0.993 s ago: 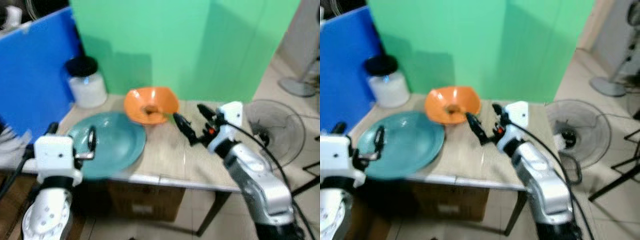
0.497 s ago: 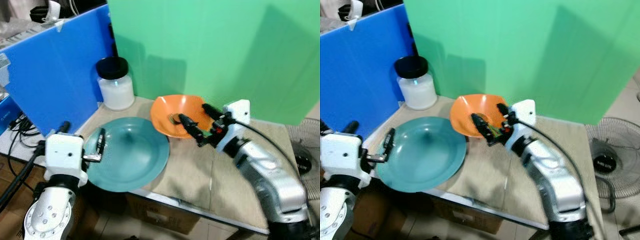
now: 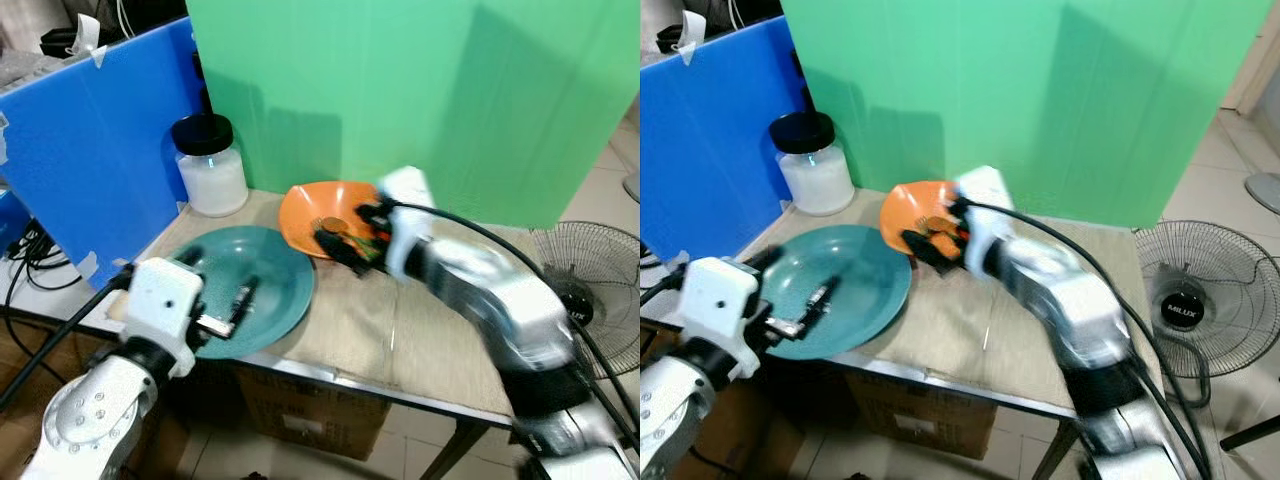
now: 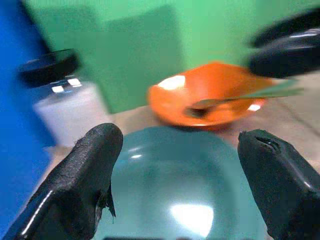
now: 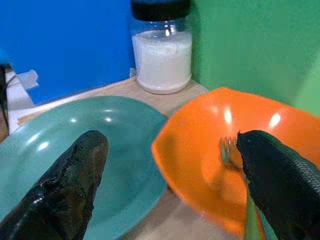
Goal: Setting the table
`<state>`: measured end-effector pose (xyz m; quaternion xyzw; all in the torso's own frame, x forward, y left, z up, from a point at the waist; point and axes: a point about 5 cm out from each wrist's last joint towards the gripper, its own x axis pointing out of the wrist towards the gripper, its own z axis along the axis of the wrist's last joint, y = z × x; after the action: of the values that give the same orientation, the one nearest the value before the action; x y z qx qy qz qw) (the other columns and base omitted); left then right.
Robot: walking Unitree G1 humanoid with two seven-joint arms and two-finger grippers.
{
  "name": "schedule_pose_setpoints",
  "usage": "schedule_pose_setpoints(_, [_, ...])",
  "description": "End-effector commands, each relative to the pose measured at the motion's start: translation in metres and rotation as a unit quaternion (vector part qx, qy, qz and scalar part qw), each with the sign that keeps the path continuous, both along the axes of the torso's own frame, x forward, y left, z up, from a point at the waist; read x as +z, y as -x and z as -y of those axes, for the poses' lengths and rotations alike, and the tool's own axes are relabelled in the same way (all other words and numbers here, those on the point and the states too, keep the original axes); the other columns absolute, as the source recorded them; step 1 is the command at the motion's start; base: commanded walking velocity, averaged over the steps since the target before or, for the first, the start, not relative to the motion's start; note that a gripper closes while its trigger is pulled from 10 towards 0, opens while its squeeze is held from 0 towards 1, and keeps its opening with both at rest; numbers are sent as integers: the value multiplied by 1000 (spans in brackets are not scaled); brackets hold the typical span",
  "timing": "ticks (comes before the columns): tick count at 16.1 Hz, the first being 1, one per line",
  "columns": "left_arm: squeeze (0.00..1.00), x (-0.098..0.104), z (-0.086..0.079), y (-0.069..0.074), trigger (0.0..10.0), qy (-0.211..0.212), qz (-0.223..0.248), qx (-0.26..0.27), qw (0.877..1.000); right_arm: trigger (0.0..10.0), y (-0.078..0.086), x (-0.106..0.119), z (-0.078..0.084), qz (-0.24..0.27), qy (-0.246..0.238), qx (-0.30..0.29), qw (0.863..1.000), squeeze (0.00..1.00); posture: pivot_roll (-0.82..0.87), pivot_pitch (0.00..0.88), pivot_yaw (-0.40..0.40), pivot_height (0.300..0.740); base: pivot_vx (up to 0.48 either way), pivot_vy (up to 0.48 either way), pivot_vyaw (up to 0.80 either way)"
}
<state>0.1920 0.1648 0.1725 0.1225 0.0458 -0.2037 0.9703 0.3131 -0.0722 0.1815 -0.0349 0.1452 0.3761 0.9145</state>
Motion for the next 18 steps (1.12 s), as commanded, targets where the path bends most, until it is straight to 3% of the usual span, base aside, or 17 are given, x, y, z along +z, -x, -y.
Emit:
schedule_pose_setpoints(1, [0, 2, 5, 1, 10000, 1, -9, -31, 999, 10000, -6, 1, -7, -5, 23, 7, 1000, 0, 31, 0, 48, 740, 0, 0, 0])
schedule_pose_setpoints(6, [0, 1, 11, 6, 10000, -1, -40, -87, 995, 10000, -30, 2, -31, -61, 104, -17, 993, 0, 24, 0, 43, 740, 0, 0, 0])
schedule_pose_setpoints(10, [0, 2, 12, 7, 10000, -1, -46, -95, 994, 10000, -45, -10, -28, -88, 130, -70, 985, 0, 29, 0, 40, 740, 0, 0, 0])
schedule_pose_setpoints(11, [0, 1, 12, 7, 10000, -1, -48, -96, 994, 9451, -48, -12, -26, -91, 135, -83, 983, 0, 25, 0, 42, 740, 0, 0, 0])
schedule_pose_setpoints(12, [0, 1, 12, 7, 10000, 1, -51, -100, 994, 6863, -52, -14, -25, -92, 142, -93, 981, 0, 25, 0, 42, 740, 0, 0, 0])
schedule_pose_setpoints(13, [0, 1, 13, 7, 10000, 2, -53, -104, 993, 5412, -56, -14, -24, -87, 154, -102, 979, 0, 21, 0, 44, 740, 0, 0, 0])
schedule_pose_setpoints(14, [0, 1, 13, 7, 10000, 3, -53, -105, 993, 5373, -57, -14, -24, -87, 155, -104, 979, 0, 21, 0, 44, 740, 0, 0, 0])
schedule_pose_setpoints(15, [0, 1, 14, 7, 10000, 3, -56, -108, 993, 4314, -60, -14, -25, -86, 158, -108, 978, 0, 19, 0, 44, 740, 0, 0, 0])
schedule_pose_setpoints(18, [0, 1, 15, 8, 10000, 4, -59, -113, 992, 2510, -66, -14, -26, -78, 174, -112, 975, 0, 18, 0, 42, 740, 0, 0, 0])
